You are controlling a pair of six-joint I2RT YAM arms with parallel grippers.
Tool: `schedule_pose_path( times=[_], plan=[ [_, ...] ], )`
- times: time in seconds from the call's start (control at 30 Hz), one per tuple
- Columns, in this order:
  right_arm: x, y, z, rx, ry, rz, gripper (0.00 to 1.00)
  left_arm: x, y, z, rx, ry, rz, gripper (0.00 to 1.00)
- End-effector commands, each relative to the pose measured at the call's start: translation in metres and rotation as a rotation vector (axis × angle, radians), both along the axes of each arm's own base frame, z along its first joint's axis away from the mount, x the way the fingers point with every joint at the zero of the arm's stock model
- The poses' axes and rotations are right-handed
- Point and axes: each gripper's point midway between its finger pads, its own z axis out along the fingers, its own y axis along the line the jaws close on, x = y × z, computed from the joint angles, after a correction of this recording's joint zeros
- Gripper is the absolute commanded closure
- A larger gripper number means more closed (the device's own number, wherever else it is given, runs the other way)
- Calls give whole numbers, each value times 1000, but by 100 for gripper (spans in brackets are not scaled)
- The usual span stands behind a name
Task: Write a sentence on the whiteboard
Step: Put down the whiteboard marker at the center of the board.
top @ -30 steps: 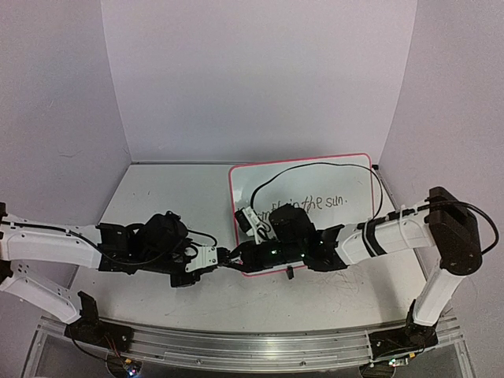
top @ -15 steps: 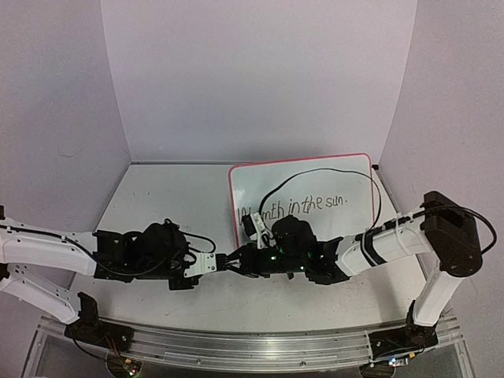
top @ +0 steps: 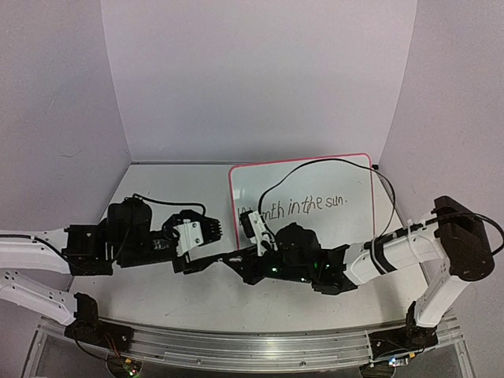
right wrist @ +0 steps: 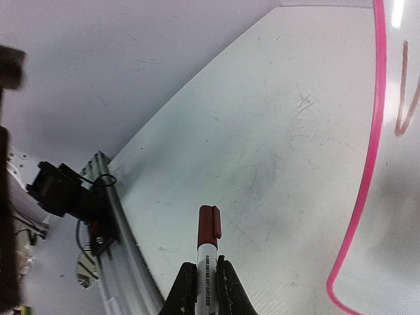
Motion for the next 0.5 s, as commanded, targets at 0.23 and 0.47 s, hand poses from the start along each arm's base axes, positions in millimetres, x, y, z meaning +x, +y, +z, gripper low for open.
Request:
schedule_pose_path(
  times=[0.23,0.47],
  plan=[
    [42,72,-41,-159,-241,-121,100,55,98,129,-408,-150,508,30],
    [42,84,-71,-215,-260,-143,82,69,114,126,-404,-162,627,30]
  ],
)
